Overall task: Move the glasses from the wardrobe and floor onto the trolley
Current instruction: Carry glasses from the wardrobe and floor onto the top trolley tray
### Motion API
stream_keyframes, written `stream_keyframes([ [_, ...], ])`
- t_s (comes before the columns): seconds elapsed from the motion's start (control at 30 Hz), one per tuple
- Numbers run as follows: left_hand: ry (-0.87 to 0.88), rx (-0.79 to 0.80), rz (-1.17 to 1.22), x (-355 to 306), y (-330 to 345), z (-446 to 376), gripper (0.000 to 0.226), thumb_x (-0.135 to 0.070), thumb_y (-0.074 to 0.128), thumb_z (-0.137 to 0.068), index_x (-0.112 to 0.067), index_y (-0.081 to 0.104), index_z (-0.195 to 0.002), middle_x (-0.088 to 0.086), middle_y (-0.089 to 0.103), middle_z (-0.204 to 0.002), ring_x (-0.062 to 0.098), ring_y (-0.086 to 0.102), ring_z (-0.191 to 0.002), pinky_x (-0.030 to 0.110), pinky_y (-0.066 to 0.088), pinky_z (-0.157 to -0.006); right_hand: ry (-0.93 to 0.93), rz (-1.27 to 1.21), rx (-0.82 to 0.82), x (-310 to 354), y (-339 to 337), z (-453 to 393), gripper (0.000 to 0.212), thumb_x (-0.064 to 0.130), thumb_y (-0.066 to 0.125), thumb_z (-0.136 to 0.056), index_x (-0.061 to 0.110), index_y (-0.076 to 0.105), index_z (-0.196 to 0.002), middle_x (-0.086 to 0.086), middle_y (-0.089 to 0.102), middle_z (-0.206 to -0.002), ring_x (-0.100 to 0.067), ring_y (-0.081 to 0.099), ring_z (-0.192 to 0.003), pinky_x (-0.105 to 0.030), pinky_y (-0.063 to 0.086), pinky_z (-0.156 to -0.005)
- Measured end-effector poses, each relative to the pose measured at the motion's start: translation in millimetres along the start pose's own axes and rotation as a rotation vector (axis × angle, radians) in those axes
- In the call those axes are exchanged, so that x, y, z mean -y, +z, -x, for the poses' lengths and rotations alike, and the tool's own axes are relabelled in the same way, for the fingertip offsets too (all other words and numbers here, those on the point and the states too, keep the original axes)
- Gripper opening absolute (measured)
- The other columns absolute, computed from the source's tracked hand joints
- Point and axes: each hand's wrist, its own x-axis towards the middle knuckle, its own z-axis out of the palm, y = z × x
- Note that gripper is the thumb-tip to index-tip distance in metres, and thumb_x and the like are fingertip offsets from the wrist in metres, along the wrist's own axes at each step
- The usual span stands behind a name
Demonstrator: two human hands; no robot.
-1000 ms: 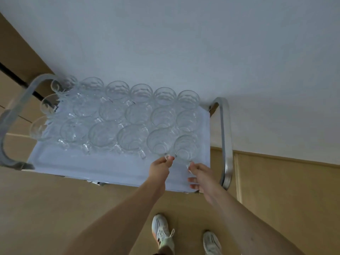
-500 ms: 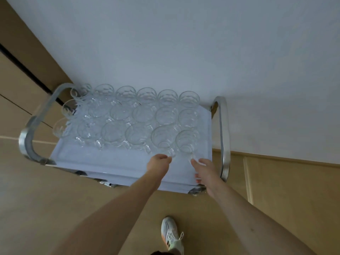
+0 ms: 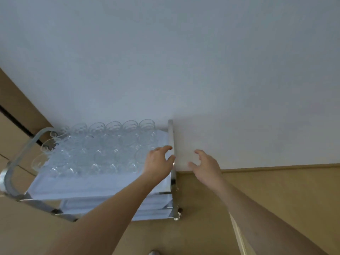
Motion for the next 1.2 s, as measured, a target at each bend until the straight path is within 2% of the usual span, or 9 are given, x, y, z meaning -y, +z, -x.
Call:
stream_keyframes([
  [0.2,0.276,0.087,-0.113,-109.3,51.3,14.7,0.051,-0.047,0.055,-0.099,-0.029,0.049,-0.146,0.003,0.048,-0.151,0.028,0.038,-0.140,0.042,0.035,-0.114,0.036,0.142,-0.200,-69.5,-105.4,45.7,0.062,0.053,0.058,-0.094,0.031,0.042,-0.149,-0.002,0.055,-0.141,-0.027,0.049,-0.131,-0.041,0.044,-0.106],
  [0.33,0.453,0.173,-0.174,-182.2,97.9,34.7,0.054,-0.049,0.051,-0.100,-0.027,0.043,-0.149,0.005,0.042,-0.155,0.029,0.030,-0.145,0.046,0.033,-0.116,0.156,0.259,-0.307,-126.4,-171.1,91.5,0.066,0.055,0.057,-0.093,0.030,0.039,-0.151,-0.005,0.051,-0.146,-0.034,0.043,-0.134,-0.043,0.038,-0.110],
  [0.47,0.599,0.273,-0.185,-252.2,147.6,59.6,0.055,-0.048,0.052,-0.100,-0.027,0.044,-0.149,0.005,0.043,-0.154,0.029,0.030,-0.144,0.044,0.033,-0.116,0.307,0.285,-0.402,-182.5,-221.7,146.0,0.068,0.055,0.056,-0.093,0.031,0.035,-0.153,-0.004,0.043,-0.152,-0.034,0.035,-0.139,-0.046,0.035,-0.112],
  [0.83,0.975,0.511,-0.160,-410.6,254.7,110.6,0.060,-0.051,0.056,-0.097,-0.026,0.043,-0.150,0.006,0.044,-0.153,0.029,0.033,-0.142,0.044,0.035,-0.115,0.697,0.236,-0.603,-285.5,-306.1,257.5,0.073,0.057,0.057,-0.093,0.033,0.029,-0.155,-0.005,0.028,-0.162,-0.033,0.027,-0.145,-0.047,0.031,-0.113],
  [1.0,1.150,0.606,-0.146,-473.0,301.9,116.3,0.058,-0.049,0.056,-0.098,-0.027,0.043,-0.150,0.008,0.043,-0.154,0.028,0.033,-0.143,0.040,0.030,-0.117,0.851,0.209,-0.699,-316.3,-336.9,270.5,0.074,0.059,0.057,-0.092,0.033,0.030,-0.155,-0.004,0.031,-0.161,-0.033,0.029,-0.144,-0.046,0.033,-0.113],
  [1.2,1.296,0.701,-0.131,-544.8,349.6,96.2,0.058,-0.048,0.057,-0.098,-0.027,0.042,-0.151,0.008,0.041,-0.155,0.027,0.032,-0.144,0.043,0.032,-0.117,0.993,0.188,-0.795,-348.1,-381.7,251.0,0.073,0.059,0.059,-0.093,0.033,0.030,-0.155,-0.002,0.033,-0.160,-0.031,0.032,-0.143,-0.046,0.035,-0.112],
])
